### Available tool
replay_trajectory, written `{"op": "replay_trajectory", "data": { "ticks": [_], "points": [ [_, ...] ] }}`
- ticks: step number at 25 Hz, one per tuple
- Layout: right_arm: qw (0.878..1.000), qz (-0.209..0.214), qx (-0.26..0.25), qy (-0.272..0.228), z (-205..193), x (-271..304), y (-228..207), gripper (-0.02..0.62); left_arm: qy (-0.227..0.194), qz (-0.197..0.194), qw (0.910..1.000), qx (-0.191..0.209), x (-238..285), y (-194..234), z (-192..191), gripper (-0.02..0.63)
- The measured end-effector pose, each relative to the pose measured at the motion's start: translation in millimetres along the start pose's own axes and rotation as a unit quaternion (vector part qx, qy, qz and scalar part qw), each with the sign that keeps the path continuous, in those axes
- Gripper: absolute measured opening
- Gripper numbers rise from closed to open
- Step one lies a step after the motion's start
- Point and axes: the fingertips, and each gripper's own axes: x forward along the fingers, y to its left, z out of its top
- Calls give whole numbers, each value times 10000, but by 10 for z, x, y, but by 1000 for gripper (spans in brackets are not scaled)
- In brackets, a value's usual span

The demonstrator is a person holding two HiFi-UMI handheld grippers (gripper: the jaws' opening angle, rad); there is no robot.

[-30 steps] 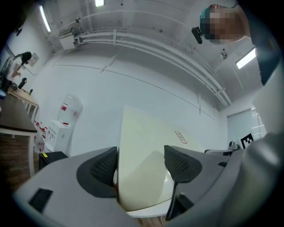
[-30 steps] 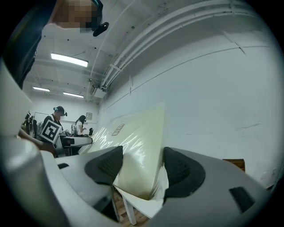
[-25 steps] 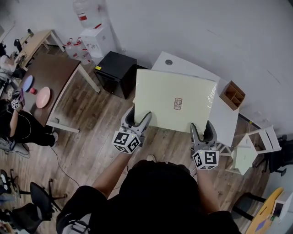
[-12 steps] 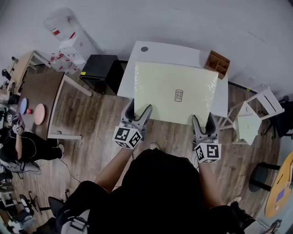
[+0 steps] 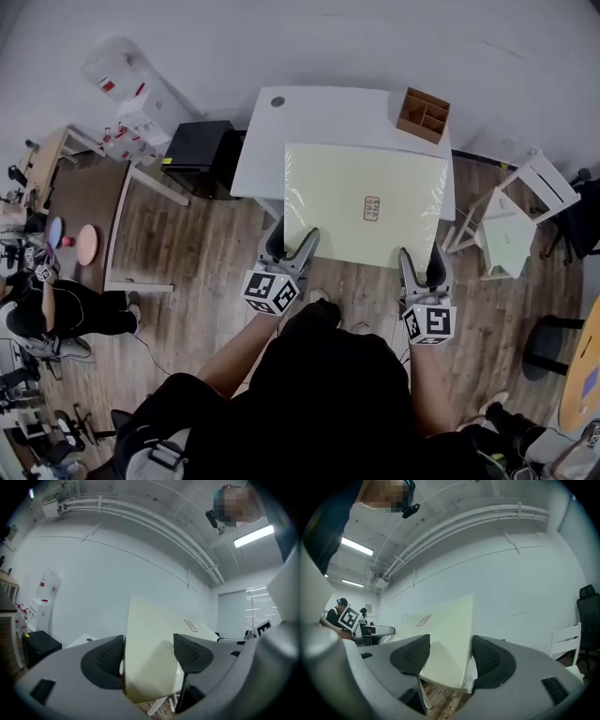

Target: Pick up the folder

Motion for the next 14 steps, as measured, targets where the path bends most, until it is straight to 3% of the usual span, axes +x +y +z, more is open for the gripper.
{"op": "replay_trajectory", "data": {
  "ticks": [5,14],
  "points": [
    [9999,96,58,-74,-60,-354,-73,304,-116,84,9997,219,-244,-332,-48,325],
    [9998,171,78,-38,-201,-816,-64,304,-86,267,9995,141,-652,-638,-265,325]
  ]
}}
